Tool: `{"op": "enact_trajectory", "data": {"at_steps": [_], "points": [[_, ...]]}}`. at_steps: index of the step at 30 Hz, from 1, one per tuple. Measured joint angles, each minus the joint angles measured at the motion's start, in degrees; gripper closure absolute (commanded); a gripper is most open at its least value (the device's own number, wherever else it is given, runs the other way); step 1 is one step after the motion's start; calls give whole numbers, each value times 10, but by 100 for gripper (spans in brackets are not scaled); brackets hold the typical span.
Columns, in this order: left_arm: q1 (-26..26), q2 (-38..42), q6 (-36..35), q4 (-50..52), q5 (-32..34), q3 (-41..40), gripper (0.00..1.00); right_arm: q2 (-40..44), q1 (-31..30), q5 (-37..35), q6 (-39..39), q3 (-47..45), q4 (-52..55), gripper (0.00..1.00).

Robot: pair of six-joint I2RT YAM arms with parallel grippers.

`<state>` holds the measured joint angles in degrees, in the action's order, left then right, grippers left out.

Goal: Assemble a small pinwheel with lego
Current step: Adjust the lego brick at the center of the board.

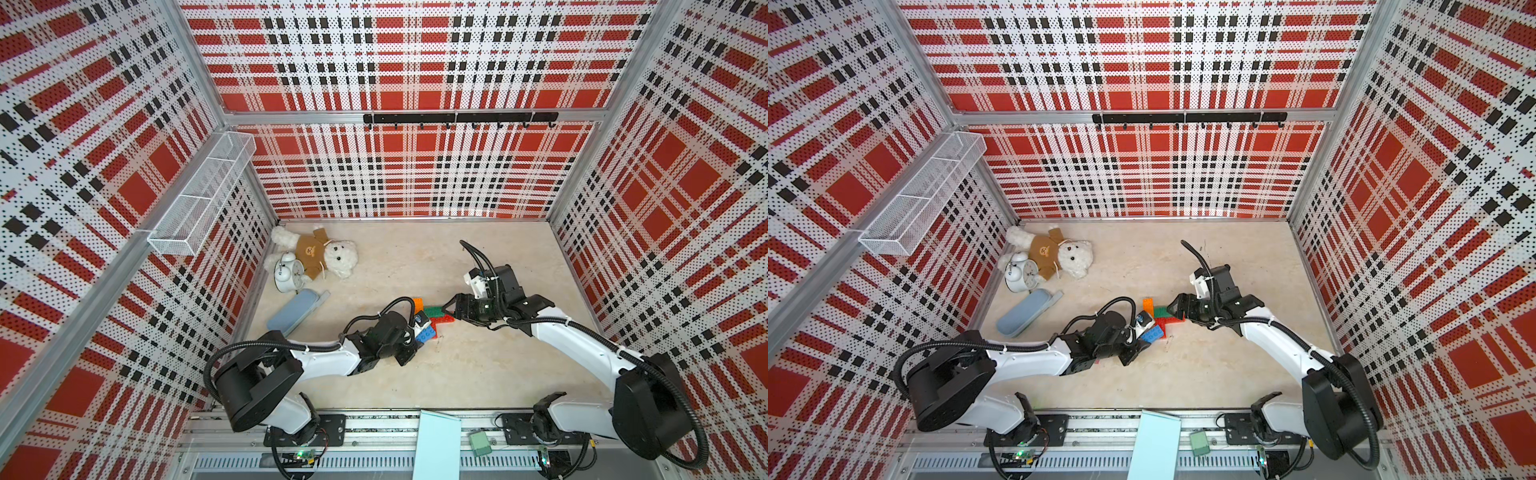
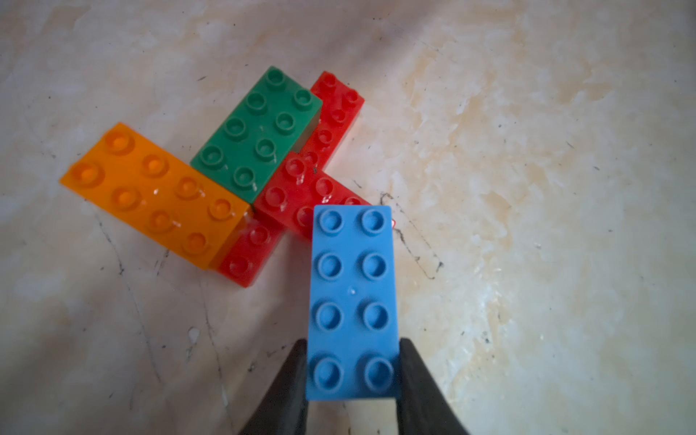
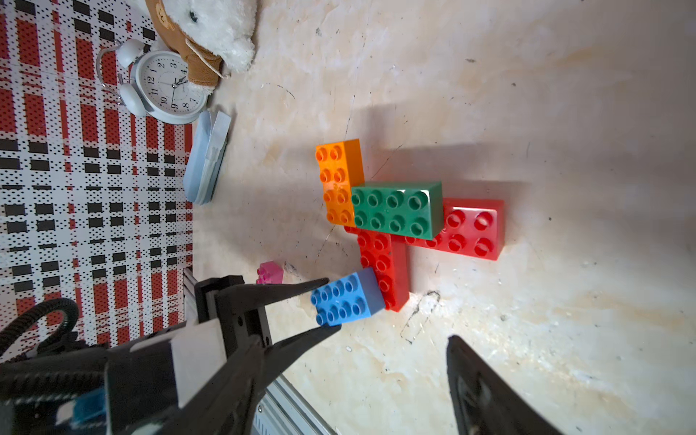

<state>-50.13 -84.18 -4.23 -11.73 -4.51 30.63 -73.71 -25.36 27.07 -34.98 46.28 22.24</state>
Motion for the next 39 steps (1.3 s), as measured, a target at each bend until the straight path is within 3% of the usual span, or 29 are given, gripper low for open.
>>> {"op": "enact_trajectory", "data": {"at_steps": [10, 16, 27, 39], "points": [[10, 151, 51, 33, 42, -47, 74, 13, 1, 14, 0, -4, -2, 22], [20, 187, 102, 70, 72, -56, 74, 0, 3, 21, -2, -4, -9, 22], [-12, 121, 130, 135, 97, -33, 75, -2, 3, 20, -3, -4, -12, 21], [-23, 34, 115, 133, 96, 23, 76, 7, 5, 14, -3, -4, -6, 21]]}}
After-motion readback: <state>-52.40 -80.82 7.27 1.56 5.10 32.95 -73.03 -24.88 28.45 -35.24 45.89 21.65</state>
